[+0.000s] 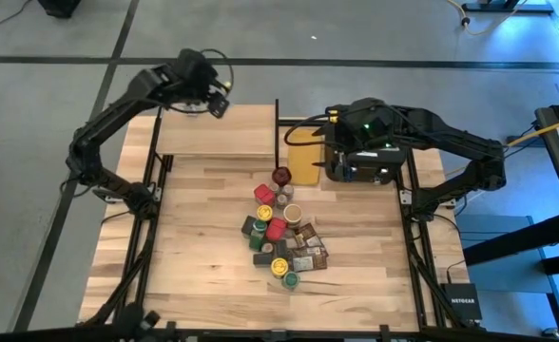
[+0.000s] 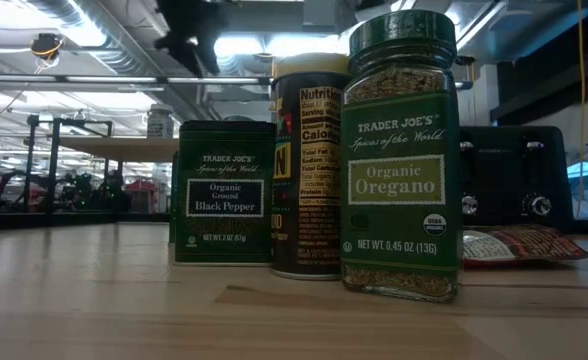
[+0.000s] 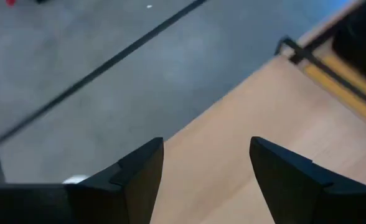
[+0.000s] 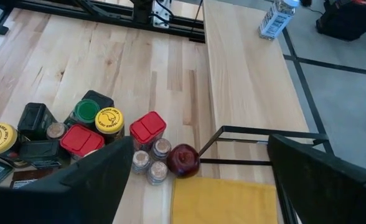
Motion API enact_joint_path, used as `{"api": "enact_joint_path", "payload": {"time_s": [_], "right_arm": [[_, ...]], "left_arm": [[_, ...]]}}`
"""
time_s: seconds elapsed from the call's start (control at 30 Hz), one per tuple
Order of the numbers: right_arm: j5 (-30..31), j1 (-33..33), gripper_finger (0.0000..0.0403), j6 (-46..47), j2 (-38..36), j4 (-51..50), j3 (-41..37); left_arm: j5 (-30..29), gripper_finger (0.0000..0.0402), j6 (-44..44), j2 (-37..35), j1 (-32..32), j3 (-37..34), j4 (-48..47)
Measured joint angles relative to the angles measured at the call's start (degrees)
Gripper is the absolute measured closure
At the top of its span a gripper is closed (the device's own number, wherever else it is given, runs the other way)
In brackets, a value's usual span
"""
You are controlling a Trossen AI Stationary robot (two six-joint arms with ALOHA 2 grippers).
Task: Shelf spices
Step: Put the white seasoning bottle on the shelf
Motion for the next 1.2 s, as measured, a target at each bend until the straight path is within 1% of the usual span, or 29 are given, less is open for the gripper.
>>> {"api": "enact_joint_path", "payload": {"time_s": [0.1, 0.2, 0.27, 0.57, 0.7, 0.93, 1.2], "right_arm": [[0.00, 0.00, 0.0027, 0.01, 0.72, 0.13, 0.00], [0.00, 0.00, 0.0027, 0.01, 1.74, 0.00, 0.00], [0.00, -0.01, 0.0027, -0.22, 2.37, -0.11, 0.00], [0.00, 0.00, 0.0027, -1.66, 3.31, -0.16, 0.00], [0.00, 0.00, 0.0027, -1.55, 3.31, -0.56, 0.00], [0.00, -0.01, 0.0027, -1.49, 3.31, -0.32, 0.00], [0.00, 0.00, 0.0027, -1.42, 3.31, -0.38, -0.02]], "left_arm": [[-1.29, 0.0169, 1.90, 1.76, 0.01, -2.65, 2.28], [-3.84, 0.0169, 4.04, 3.80, 0.65, -4.79, 4.94], [-5.25, 0.0169, 5.79, 5.16, 1.27, -5.86, 5.13], [-7.36, 0.0169, 6.65, 9.65, 2.95, -6.29, 3.30], [-8.03, 0.0169, 6.38, 10.09, 3.19, -6.29, 1.29], [-11.38, 0.0169, 5.97, 10.15, 3.54, -6.29, -0.64], [-12.63, 0.0169, 4.99, 10.15, 3.88, -6.27, -4.26]]}}
